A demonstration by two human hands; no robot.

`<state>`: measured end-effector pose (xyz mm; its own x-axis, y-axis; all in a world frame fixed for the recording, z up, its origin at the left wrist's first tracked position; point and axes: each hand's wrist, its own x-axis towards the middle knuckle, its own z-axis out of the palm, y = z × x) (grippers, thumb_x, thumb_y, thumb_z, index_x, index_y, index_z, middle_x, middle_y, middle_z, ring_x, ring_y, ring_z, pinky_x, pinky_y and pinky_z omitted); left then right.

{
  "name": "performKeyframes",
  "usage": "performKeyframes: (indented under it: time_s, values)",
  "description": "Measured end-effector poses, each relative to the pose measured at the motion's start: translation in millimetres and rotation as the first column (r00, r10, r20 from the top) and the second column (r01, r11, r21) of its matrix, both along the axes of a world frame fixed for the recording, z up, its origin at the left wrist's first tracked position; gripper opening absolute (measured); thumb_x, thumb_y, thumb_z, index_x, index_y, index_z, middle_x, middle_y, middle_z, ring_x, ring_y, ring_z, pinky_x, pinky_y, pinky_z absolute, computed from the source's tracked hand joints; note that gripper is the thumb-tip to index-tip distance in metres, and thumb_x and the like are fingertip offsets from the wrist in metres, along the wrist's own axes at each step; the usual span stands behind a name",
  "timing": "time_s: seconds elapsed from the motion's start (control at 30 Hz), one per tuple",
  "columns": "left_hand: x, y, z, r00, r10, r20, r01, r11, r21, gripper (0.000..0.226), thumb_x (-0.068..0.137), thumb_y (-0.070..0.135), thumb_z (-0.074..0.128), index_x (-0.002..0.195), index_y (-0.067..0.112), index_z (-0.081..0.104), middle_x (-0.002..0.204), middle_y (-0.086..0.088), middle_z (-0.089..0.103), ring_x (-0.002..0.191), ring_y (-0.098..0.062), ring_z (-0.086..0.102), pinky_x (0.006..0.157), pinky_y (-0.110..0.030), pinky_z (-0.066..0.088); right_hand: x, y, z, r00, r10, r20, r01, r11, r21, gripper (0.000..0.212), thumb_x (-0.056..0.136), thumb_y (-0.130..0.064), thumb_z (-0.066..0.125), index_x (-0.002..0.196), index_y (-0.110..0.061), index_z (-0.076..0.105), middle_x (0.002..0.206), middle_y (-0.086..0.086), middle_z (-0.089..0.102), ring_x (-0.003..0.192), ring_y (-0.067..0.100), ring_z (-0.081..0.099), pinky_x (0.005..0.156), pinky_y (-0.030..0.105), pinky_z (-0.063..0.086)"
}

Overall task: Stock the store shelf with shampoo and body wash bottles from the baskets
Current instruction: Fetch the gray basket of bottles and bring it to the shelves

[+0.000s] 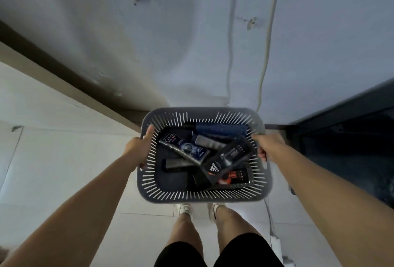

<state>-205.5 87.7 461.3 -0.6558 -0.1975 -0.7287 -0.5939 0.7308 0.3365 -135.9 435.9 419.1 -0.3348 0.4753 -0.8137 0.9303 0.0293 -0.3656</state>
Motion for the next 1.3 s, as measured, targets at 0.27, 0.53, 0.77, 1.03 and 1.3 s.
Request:
performKeyframes:
  time_s: [0.27, 0.53, 0.77, 1.03, 1.3]
  values:
    - [37, -45, 39, 0.989, -0.14, -0.048, 0.142, 0.989, 0.031, 0.088, 0.084, 0.083, 0.021, 0.063, 0.004, 0.056, 0.052, -0.01, 0.058, 0.047, -0.024, 0.058, 0.061, -0.032, 0.05, 67, -44, 37, 0.99, -0.112, -0.087, 0.115, 0.993, 0.027, 0.041, 0.087, -0.023, 0.069, 0.058, -0.005, 0.046, 0.039, 0.01, 0.039, 0.026, 0.017, 0.038, 0.034, 0.019, 0.032]
    - [76, -69, 69, 0.916, -0.39, -0.09, 0.399, 0.908, 0.127, 0.087, 0.076, 0.089, 0.017, 0.073, 0.011, 0.054, 0.045, -0.008, 0.045, 0.034, -0.023, 0.053, 0.078, -0.042, 0.055, 197, -110, 81, 0.915, -0.383, -0.127, 0.383, 0.923, -0.029, 0.043, 0.091, -0.019, 0.064, 0.057, -0.009, 0.04, 0.036, 0.007, 0.035, 0.024, 0.015, 0.035, 0.038, 0.019, 0.031]
    - [126, -12, 94, 0.709, -0.697, -0.103, 0.704, 0.707, 0.065, 0.122, 0.058, 0.101, 0.013, 0.091, -0.002, 0.07, 0.073, -0.021, 0.072, 0.056, -0.026, 0.071, 0.08, -0.041, 0.055, 342, -145, 81, 0.746, -0.662, -0.08, 0.653, 0.749, -0.113, 0.047, 0.092, -0.033, 0.062, 0.058, -0.012, 0.038, 0.051, 0.009, 0.038, 0.039, 0.018, 0.038, 0.045, 0.022, 0.036]
    - [272, 107, 104, 0.389, -0.921, -0.017, 0.92, 0.387, 0.052, 0.116, 0.076, 0.088, 0.013, 0.114, -0.01, 0.061, 0.047, -0.014, 0.051, 0.045, -0.029, 0.062, 0.056, -0.031, 0.052, 543, -160, 76, 0.405, -0.913, -0.053, 0.906, 0.408, -0.113, 0.047, 0.088, -0.044, 0.066, 0.063, -0.01, 0.042, 0.05, 0.009, 0.038, 0.041, 0.018, 0.039, 0.043, 0.024, 0.04]
    - [441, 238, 86, 0.102, -0.995, -0.023, 0.989, 0.099, 0.106, 0.116, 0.047, 0.105, 0.0, 0.068, 0.005, 0.056, 0.058, -0.017, 0.055, 0.047, -0.025, 0.058, 0.058, -0.035, 0.05, 724, -135, 107, 0.165, -0.983, -0.076, 0.986, 0.164, 0.022, 0.057, 0.082, -0.056, 0.067, 0.066, -0.003, 0.05, 0.046, 0.01, 0.045, 0.037, 0.02, 0.045, 0.045, 0.027, 0.042]
